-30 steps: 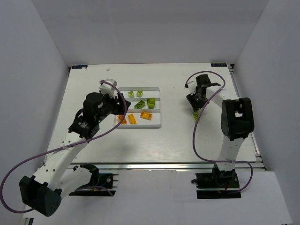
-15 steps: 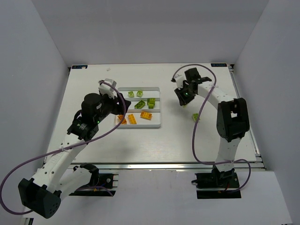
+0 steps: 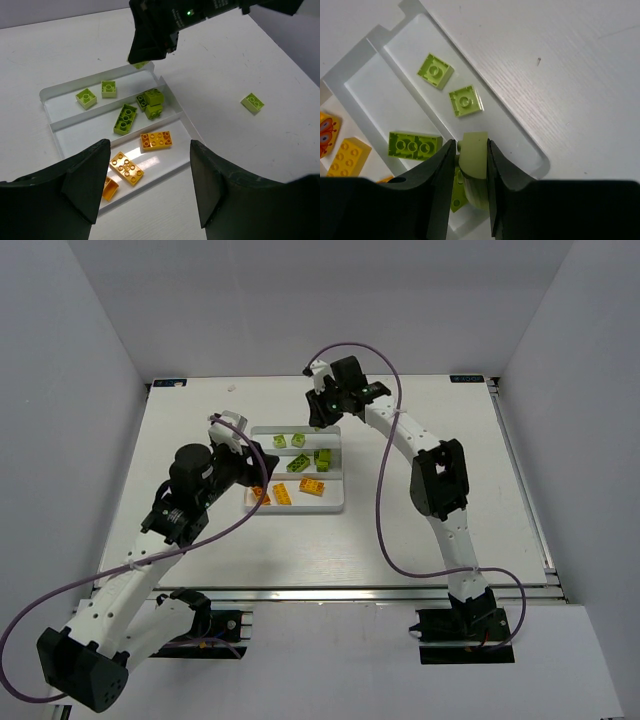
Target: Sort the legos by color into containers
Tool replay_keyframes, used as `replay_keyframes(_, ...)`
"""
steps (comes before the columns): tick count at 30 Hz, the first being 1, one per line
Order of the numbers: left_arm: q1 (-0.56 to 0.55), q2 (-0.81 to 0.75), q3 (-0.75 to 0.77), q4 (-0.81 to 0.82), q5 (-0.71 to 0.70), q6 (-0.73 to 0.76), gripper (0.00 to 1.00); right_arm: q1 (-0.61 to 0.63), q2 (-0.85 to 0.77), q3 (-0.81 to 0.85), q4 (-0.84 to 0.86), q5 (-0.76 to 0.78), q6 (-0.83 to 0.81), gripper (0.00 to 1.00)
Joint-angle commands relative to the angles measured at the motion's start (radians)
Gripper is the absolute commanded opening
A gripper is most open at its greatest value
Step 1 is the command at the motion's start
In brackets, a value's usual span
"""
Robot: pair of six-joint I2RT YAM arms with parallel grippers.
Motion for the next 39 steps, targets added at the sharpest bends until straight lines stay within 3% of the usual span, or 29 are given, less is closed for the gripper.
replay_keyframes(1, -0.006, -0.002, -0.008, 0.021, 0.038, 0.017, 0.75, 0.012, 0.017, -0.029, 0.093, 0.010, 0.060, 0.17)
replay_keyframes(4, -0.006, 0.018, -0.006, 0.021, 0.065, 0.019, 0.76, 0.013, 0.037, -0.041, 0.124, 0.017, 0.065, 0.27)
replay_keyframes(7, -0.006, 0.029, -0.003, 0.020, 0.082, 0.022, 0.76, 0.010, 0.058, -0.029, 0.112, 0.010, 0.066, 0.43)
replay_keyframes(8, -0.006, 0.035, -0.003, 0.023, 0.090, 0.022, 0.77, 0.012, 0.063, -0.029, 0.106, 0.009, 0.066, 0.54)
replay_keyframes(11, -0.006, 0.039, 0.000, 0.024, 0.105, 0.022, 0.77, 0.009, 0.054, -0.037, 0.096, 0.004, 0.066, 0.69)
replay_keyframes(14, -0.006, 0.052, 0.003, 0.020, 0.127, 0.022, 0.78, 0.001, -0.001, -0.055, 0.092, 0.006, 0.069, 0.74)
replay_keyframes(18, -0.006, 0.055, 0.006, 0.017, 0.133, 0.020, 0.77, -0.028, -0.179, -0.176, 0.087, 0.007, 0.063, 0.67)
replay_keyframes(19, -0.006, 0.052, 0.006, 0.020, 0.139, 0.020, 0.76, -0.036, -0.237, -0.295, 0.107, 0.007, 0.044, 0.64)
replay_keyframes(22, -0.006, 0.041, 0.008, 0.021, 0.150, 0.014, 0.69, -0.077, -0.470, -0.571, 0.141, 0.033, -0.001, 0.33)
replay_keyframes(23, -0.006, 0.038, 0.005, 0.026, 0.151, 0.014, 0.62, -0.097, -0.570, -0.631, 0.135, 0.056, -0.047, 0.17)
replay_keyframes(25, -0.006, 0.035, 0.005, 0.029, 0.159, 0.010, 0.50, -0.129, -0.661, -0.748, 0.100, 0.090, -0.096, 0.09)
replay_keyframes(26, -0.006, 0.033, 0.006, 0.029, 0.165, 0.010, 0.37, -0.151, -0.734, -0.855, 0.084, 0.124, -0.143, 0.10)
replay_keyframes(27, -0.006, 0.035, 0.008, 0.029, 0.170, 0.007, 0.37, -0.175, -0.761, -0.900, 0.063, 0.139, -0.170, 0.17)
replay_keyframes(28, -0.006, 0.035, 0.009, 0.029, 0.171, 0.007, 0.29, -0.184, -0.784, -0.935, 0.035, 0.179, -0.184, 0.27)
replay_keyframes(29, -0.006, 0.035, 0.009, 0.029, 0.179, 0.005, 0.29, -0.212, -0.817, -0.996, -0.006, 0.193, -0.187, 0.52)
replay_keyframes(30, -0.006, 0.035, 0.011, 0.027, 0.180, 0.004, 0.29, -0.221, -0.830, -1.026, -0.022, 0.204, -0.188, 0.64)
replay_keyframes(32, -0.006, 0.033, 0.011, 0.029, 0.183, 0.001, 0.46, -0.264, -0.859, -1.072, -0.029, 0.250, -0.175, 0.83)
replay_keyframes(34, -0.006, 0.032, 0.012, 0.029, 0.183, -0.001, 0.66, -0.289, -0.871, -1.129, -0.011, 0.265, -0.141, 0.89)
replay_keyframes(39, -0.006, 0.016, 0.011, 0.029, 0.179, -0.003, 0.71, -0.316, -0.806, -1.157, 0.006, 0.313, -0.043, 0.88)
